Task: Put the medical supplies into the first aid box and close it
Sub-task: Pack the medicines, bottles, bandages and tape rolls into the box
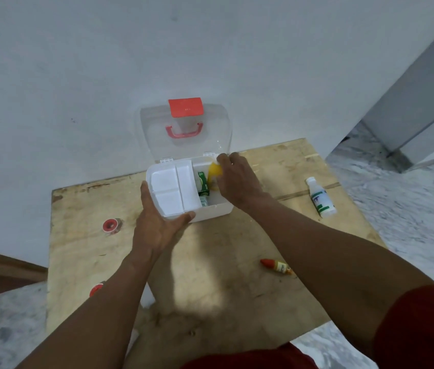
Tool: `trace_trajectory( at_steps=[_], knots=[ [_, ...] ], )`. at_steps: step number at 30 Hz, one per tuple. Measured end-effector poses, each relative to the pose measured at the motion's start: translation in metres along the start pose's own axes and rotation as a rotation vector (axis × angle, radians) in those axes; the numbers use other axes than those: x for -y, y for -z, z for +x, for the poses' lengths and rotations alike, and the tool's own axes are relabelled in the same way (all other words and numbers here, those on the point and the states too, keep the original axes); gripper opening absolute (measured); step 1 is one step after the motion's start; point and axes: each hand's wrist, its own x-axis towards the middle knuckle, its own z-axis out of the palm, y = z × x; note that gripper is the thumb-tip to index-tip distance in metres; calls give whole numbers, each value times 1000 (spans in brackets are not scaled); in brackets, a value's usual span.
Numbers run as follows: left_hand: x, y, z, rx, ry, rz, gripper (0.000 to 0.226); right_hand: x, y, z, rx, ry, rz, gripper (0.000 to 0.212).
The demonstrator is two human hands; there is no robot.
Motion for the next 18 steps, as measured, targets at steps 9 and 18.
trace_trajectory(
  at_steps=[9, 18],
  knots=[
    [-5, 1, -3, 13, -20, 57, 108, -7, 13, -32, 52, -107, 30, 53],
    [-8, -3, -5, -22, 34, 108, 106, -57, 29, -74, 6, -284, 47, 44]
  ],
)
